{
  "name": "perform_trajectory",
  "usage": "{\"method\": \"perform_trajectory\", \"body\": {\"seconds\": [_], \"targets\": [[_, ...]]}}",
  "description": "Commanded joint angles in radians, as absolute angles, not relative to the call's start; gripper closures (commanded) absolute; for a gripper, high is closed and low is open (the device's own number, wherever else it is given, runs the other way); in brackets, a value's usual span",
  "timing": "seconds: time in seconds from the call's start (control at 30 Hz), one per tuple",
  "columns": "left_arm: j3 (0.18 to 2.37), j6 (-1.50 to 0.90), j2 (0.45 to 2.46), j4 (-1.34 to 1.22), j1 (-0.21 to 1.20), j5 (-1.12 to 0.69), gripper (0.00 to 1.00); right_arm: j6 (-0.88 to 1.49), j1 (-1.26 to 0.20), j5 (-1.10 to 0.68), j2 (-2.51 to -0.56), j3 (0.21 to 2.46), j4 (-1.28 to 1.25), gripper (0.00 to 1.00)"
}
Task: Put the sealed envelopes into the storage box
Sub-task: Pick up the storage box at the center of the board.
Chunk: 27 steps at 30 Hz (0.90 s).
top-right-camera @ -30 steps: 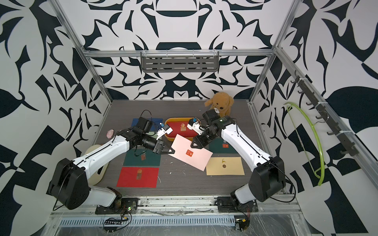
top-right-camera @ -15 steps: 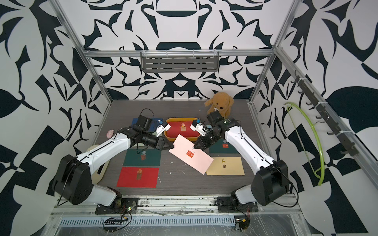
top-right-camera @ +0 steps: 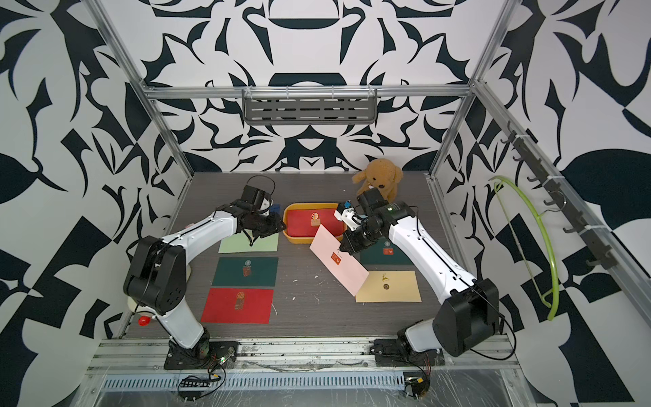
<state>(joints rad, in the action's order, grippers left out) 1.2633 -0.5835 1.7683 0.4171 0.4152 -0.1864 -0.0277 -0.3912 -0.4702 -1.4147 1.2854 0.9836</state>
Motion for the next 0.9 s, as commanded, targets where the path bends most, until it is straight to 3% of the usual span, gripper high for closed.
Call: {"method": "perform_trajectory", "body": {"seconds": [0.0, 0.4, 0.67, 0.87], "targets": [[1.33, -0.628, 1.832, 0.438, 0.419, -0.101, 0.61, 0.029, -0.386, -0.435, -1.382, 1.311, 0.982, 1.0], [1.405, -0.571, 1.944, 0.484, 0.459, -0.09, 0.76, 0.054, -0.386, -0.412, -1.357, 1.339, 0.985, 1.0], [1.365, -0.448, 1.869, 0.544, 0.468, -0.131, 0.95, -0.03, -0.385, -0.417, -1.403, 1.457, 1.055, 1.0], [1.272, -0.337, 1.786, 0.577, 0.474, -0.219, 0.98, -0.113, -0.384, -0.44, -1.491, 1.625, 1.144, 1.0]]}}
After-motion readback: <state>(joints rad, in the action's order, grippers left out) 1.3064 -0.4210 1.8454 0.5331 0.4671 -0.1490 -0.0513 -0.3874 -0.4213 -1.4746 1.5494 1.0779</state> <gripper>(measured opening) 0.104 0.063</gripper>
